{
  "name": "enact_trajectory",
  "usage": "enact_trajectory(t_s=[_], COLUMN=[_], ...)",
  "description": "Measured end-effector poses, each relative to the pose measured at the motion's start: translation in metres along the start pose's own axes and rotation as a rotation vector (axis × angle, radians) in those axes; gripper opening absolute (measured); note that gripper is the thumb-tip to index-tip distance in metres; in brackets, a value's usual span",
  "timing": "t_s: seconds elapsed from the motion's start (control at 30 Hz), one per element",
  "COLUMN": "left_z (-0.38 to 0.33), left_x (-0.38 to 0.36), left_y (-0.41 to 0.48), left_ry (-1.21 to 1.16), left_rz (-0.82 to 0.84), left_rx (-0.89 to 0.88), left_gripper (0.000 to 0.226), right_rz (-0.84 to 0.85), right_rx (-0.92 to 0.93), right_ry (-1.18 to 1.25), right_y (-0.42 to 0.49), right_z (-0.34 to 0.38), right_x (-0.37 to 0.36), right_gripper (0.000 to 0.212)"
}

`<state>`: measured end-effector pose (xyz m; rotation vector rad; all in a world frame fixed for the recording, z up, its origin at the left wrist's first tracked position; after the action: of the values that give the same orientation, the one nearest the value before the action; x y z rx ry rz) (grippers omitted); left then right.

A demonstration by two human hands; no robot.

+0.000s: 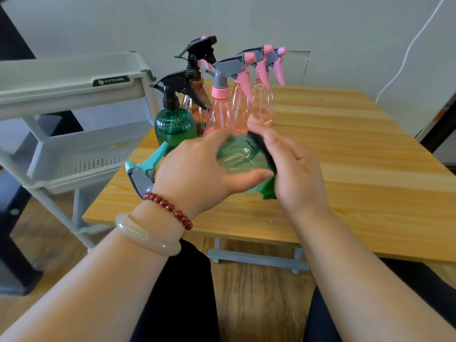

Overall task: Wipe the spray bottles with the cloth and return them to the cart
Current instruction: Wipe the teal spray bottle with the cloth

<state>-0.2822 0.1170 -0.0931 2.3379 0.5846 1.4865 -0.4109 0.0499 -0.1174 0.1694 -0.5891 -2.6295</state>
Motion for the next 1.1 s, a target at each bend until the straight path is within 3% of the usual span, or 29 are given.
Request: enact_trajectory(t_s=[0.1, 0.27, 0.43, 0.6, 0.77, 0.93, 1.0, 1.1], left_z=[0.002, -0.001, 0.006, 0.001, 0.004, -0.001, 0.001, 0.005], left_x=[0.005, 0.002, 0.005, 0.003, 0.001, 0.004, 0.002, 0.004], left_y=[0.003, 0.0, 0.002, 0.001, 0.0, -0.002, 0.001, 0.007], left_ry=[0.02, -0.021, -0.026, 0.056, 0.026, -0.02, -0.077, -0.082], left_rz=[-0.052, -0.011, -0.065, 0.073, 0.027, -0.019, -0.034, -0.067], left_rx=[-0.007, 0.012, 0.091, 0.085, 0.112, 0.058, 0.107, 0.161], left_gripper=[0.103, 0.106, 0.113, 0.11, 0.099, 0.105, 0.104, 0.096], right_rz=[0.064, -0.086, 0.014, -0.019, 0.116, -0.045, -0.038, -0.002], right_rx=[0.146, -0.098, 0.191, -0.083, 0.052, -0.244, -0.188, 0.11], right_ry=[-0.049, 0.026, -0.011, 0.022, -0.019, 0.139, 0.133, 0.019], right_y=[-0.002, 0.007, -0.001, 0.008, 0.004, 0.009, 0.007, 0.001], right_z=[0.01, -0.011, 0.005, -0.01, 0.002, -0.014, -0.011, 0.005], right_x=[-0.006, 0.004, -0.004, -0.002, -0.007, -0.001, -0.003, -0.009], right_gripper=[0.026, 0.026, 0.027, 0.027, 0.027, 0.027, 0.027, 0.032])
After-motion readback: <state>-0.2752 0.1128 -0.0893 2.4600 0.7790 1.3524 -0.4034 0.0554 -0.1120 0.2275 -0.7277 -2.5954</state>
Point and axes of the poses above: each hand's wrist, its own y-axis towards the middle knuckle, its own x-axis out of the back of the hand, z = x × y, the point moved 5 cm from there along y, towards the middle knuckle, and after that the axes turned 4 degrees about -x, right-handed, at the moved point
